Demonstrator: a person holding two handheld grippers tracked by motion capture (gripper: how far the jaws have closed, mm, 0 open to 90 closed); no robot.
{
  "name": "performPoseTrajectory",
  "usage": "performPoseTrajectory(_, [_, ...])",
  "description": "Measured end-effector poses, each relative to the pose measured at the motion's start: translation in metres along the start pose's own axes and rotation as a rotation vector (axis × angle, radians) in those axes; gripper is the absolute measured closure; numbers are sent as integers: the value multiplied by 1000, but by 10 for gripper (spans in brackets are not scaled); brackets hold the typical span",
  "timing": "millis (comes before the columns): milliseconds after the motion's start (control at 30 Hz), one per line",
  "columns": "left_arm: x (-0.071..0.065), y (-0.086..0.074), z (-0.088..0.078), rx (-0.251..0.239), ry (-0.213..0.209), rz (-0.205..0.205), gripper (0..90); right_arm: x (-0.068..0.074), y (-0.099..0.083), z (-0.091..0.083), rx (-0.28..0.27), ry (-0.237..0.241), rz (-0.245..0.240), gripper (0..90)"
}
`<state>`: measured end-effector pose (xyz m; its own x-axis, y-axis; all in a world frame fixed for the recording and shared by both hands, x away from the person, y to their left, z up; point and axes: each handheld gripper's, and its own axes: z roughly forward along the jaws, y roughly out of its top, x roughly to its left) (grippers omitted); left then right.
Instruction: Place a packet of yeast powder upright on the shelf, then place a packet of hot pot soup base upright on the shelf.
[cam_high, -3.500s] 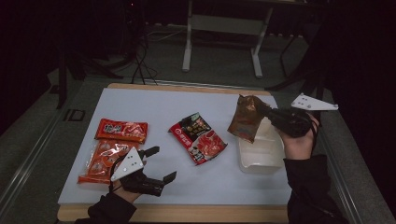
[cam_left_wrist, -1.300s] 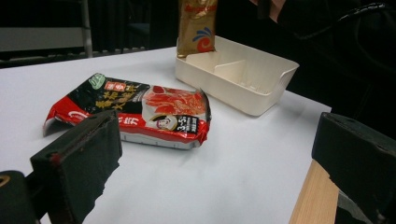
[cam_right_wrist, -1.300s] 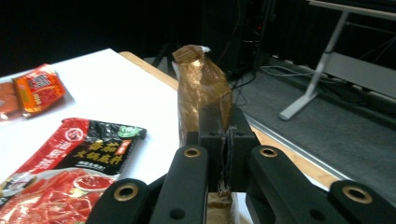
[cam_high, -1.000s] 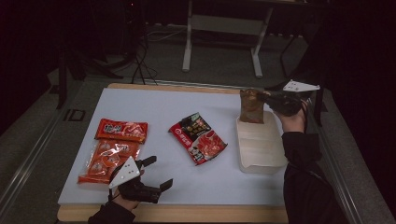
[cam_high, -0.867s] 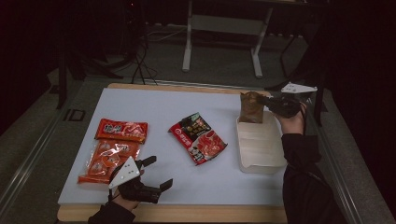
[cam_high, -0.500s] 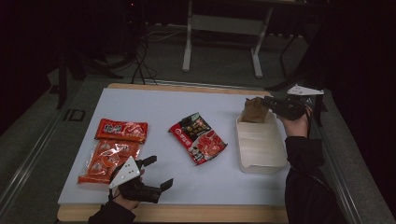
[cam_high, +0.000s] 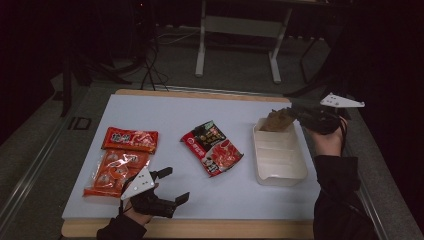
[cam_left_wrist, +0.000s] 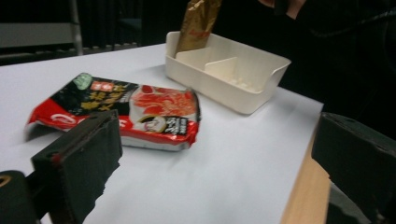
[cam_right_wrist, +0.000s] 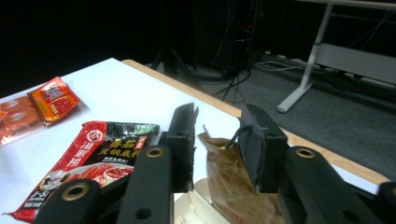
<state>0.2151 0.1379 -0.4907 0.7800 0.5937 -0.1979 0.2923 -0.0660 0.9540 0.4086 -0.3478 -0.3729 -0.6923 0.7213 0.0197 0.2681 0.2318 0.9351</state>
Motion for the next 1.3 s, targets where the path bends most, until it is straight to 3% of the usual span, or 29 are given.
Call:
performPoseTrajectory(133, [-3, 5, 3, 35, -21, -33, 50, 13, 1, -11, -19, 22, 10, 591])
performPoseTrajectory(233, [-3, 10, 7, 68, -9, -59, 44, 26, 1, -19, -20, 28, 15, 507])
performPoseTrajectory(333, [2, 15, 10, 81, 5, -81, 42, 40, -1, -26, -48, 9, 18, 302])
performPoseTrajectory(467, [7, 18, 13, 46, 13, -57, 56, 57, -6, -33, -90, -1, 27, 146])
performPoseTrajectory(800, [12, 30, 32, 76, 2, 10, 92, 92, -30, -46, -88, 38, 42, 142])
performPoseTrajectory(1033, [13, 37, 54, 111, -37, 16, 150, 114, -44, -54, -76, 23, -27, 169])
performPoseTrajectory(1200, [14, 42, 67, 144, -66, 20, 262, 128, -61, -61, -61, 19, -31, 160])
performPoseTrajectory(1300, [16, 44, 75, 155, -70, 20, 330, 131, -69, -67, -79, 42, 10, 156])
